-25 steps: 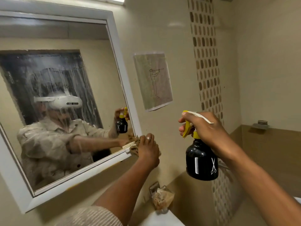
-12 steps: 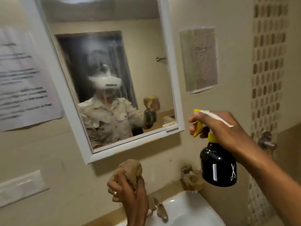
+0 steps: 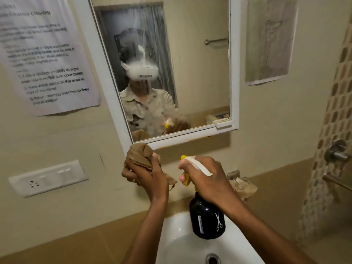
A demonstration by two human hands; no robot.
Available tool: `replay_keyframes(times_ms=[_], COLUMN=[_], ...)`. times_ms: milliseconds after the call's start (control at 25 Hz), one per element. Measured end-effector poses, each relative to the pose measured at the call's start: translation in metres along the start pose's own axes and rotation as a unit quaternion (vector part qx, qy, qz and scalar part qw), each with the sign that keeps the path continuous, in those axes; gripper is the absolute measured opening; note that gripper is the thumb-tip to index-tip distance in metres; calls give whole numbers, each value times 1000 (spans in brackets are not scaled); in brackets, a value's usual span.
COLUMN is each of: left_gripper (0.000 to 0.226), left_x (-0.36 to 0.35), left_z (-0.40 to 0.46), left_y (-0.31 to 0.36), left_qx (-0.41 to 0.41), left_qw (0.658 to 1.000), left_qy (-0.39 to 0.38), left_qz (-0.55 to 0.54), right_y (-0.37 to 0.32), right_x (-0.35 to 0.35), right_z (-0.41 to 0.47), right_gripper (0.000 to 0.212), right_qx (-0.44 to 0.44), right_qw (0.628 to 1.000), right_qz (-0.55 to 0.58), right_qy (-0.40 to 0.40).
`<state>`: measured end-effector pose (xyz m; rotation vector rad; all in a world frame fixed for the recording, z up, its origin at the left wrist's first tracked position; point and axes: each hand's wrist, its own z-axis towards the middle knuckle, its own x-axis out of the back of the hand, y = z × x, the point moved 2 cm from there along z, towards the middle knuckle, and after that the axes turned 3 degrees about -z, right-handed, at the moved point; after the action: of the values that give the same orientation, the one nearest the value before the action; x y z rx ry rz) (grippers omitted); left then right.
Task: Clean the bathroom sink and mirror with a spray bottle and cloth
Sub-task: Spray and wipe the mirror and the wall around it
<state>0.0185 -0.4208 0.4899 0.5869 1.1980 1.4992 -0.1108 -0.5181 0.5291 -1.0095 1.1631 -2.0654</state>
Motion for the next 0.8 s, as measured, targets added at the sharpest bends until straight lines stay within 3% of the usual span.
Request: replay_keyframes(times_ms=[320,640,800], left_gripper=[69,74,71], left_x=[-44,-96,-130], left_z=[-3,-36,-59], left_y=[-7,-9,-16], left_qx=[24,62,34], left_qw=[999,992,985], left_qy=[-31,-88,-147], left_qz=[-8,-74,-89], right_y=[32,56,62], right_x=[59,99,111], right_z=[-4,-5,-4], right_gripper=[32,30,27], right_qx=[-109,-133,-126], right_qw=[982,969,967], right_qz=[-5,-14,36], right_qy=[152,208,218])
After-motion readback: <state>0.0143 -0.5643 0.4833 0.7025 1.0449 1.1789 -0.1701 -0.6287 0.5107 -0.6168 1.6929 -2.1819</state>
